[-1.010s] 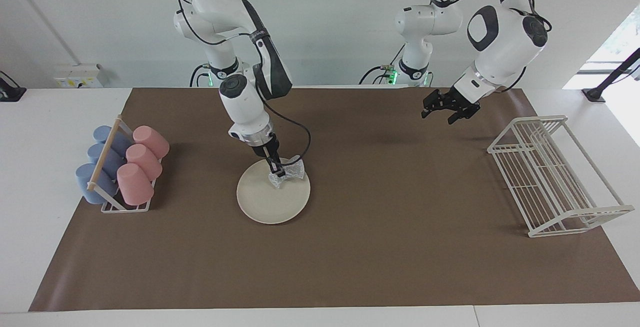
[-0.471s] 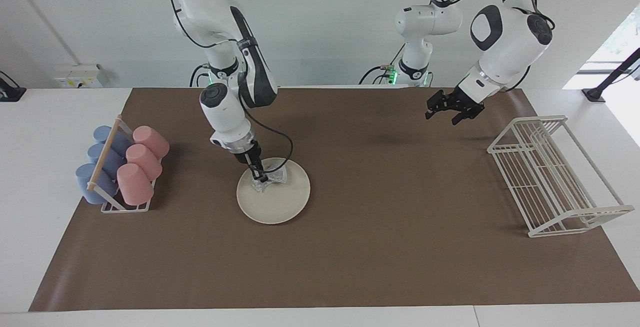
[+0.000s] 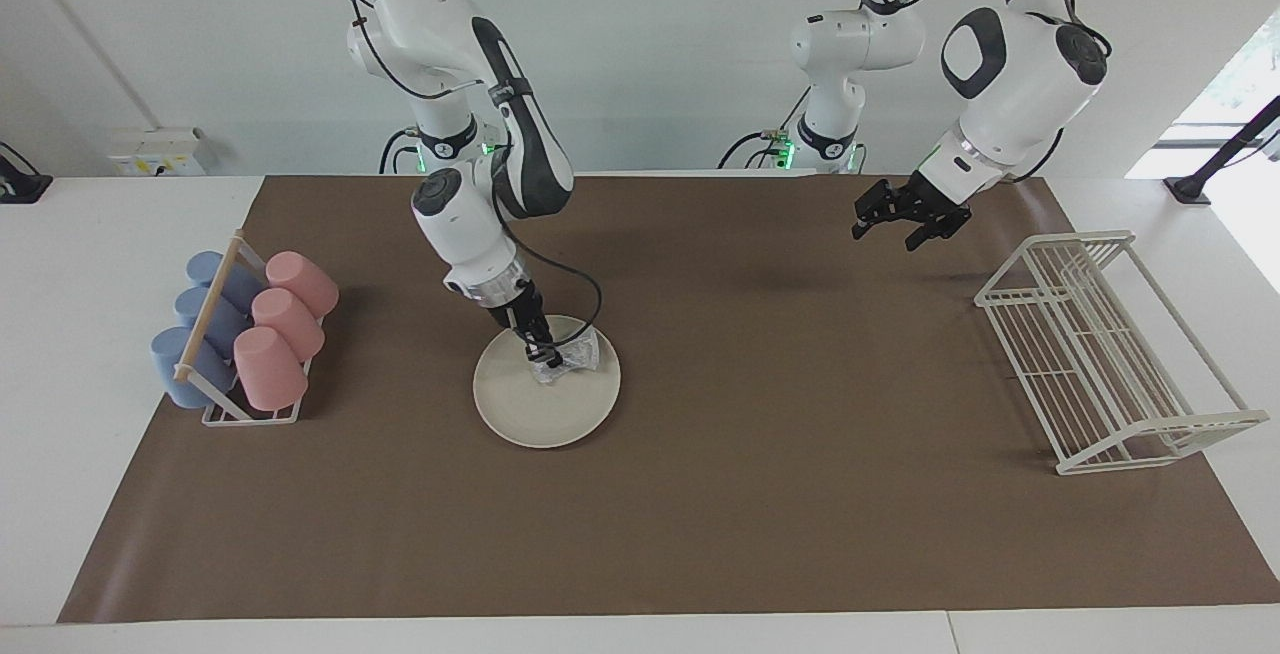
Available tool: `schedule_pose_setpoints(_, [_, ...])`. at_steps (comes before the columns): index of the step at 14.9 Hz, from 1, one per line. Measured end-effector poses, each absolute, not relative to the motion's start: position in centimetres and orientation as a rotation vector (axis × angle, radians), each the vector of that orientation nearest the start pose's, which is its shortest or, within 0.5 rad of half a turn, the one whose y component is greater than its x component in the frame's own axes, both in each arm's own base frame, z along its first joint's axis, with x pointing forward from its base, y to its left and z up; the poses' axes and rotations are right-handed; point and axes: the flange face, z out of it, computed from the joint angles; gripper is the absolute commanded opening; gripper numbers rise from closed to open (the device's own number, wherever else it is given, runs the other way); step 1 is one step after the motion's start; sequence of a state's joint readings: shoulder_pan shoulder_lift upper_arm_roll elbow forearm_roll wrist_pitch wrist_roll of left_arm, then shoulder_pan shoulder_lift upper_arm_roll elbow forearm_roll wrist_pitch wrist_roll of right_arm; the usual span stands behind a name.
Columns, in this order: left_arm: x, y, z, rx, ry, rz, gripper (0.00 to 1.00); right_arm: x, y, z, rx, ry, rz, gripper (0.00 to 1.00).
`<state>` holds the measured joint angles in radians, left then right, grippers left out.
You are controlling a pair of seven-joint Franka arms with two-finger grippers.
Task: Wipe plate with sponge
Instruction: 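Rub the sponge over the plate surface with the right gripper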
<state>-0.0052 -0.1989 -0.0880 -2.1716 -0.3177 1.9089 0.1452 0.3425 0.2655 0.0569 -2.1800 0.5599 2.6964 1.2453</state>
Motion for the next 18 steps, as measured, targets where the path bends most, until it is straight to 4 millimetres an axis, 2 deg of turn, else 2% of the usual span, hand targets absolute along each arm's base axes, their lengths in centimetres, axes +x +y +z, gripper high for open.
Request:
schedule_pose_setpoints(1, [48.2, -6.9, 47.5, -3.414, 0.207, 0.096, 1.00, 54.0, 21.2, 28.9, -2.167, 1.688, 0.094, 0.00])
schedule_pose_setpoints(3, [48.2, -7.1, 47.5, -3.413, 0.212, 0.096, 1.00, 54.3, 20.4, 28.9, -2.207, 1.632, 0.072, 0.00])
schedule_pose_setpoints(7, [48.2, -7.2, 47.5, -3.413, 0.202, 0.098, 1.00, 56.2, 14.3, 28.8, -2.288, 1.518, -0.006, 0.00])
schedule_pose_setpoints(9, [48.2, -7.2, 47.5, -3.413, 0.200, 0.099, 1.00, 56.5, 13.0, 28.7, -2.289, 1.520, -0.014, 0.00])
schedule_pose_setpoints(11, [48.2, -7.2, 47.5, -3.413, 0.199, 0.099, 1.00, 56.3, 13.8, 28.7, -2.282, 1.530, -0.004, 0.00])
schedule_pose_setpoints(12, [48.2, -7.2, 47.5, -3.413, 0.198, 0.099, 1.00, 56.0, 14.9, 28.7, -2.271, 1.544, 0.008, 0.00])
schedule_pose_setpoints(15, [48.2, -7.2, 47.5, -3.413, 0.198, 0.099, 1.00, 54.5, 20.2, 28.7, -2.217, 1.599, 0.026, 0.00])
schedule_pose_setpoints(16, [48.2, -7.2, 47.5, -3.413, 0.198, 0.099, 1.00, 54.1, 21.4, 28.7, -2.206, 1.606, 0.024, 0.00])
schedule_pose_setpoints(18, [48.2, -7.2, 47.5, -3.413, 0.195, 0.100, 1.00, 53.9, 21.9, 28.7, -2.198, 1.612, 0.023, 0.00])
